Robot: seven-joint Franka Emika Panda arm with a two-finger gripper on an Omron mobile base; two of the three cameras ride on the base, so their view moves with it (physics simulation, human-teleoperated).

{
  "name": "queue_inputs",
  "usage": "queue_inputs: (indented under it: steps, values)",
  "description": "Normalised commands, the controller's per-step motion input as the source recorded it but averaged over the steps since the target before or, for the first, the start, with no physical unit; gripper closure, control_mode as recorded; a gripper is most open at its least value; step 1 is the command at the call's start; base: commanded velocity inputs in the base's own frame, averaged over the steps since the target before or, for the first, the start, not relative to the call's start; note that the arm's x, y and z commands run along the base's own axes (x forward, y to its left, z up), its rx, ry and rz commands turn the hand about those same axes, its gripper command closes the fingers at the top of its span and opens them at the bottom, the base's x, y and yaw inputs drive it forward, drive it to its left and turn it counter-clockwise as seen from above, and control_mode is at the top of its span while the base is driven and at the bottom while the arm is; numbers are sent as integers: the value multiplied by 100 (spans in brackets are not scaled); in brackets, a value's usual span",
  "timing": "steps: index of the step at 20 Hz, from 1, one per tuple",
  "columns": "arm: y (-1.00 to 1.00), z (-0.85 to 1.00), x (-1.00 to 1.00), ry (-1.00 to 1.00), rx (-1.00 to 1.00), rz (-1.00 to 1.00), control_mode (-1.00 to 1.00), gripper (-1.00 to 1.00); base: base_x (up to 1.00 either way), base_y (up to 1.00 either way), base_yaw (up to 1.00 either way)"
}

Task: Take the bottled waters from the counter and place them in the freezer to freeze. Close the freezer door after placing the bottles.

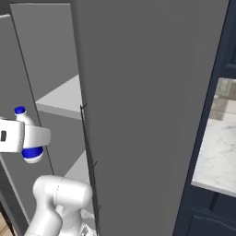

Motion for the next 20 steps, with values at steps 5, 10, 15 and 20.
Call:
queue_inputs:
  steps: [5,10,15,20]
  values:
    - [0,0,0,0,0,0,100,100,11,44,10]
    - [0,0,0,0,0,0,100,100,3,30,11]
    - [0,0,0,0,0,0,100,100,2,44,11]
    - [0,0,0,0,0,0,100,100,0,31,10]
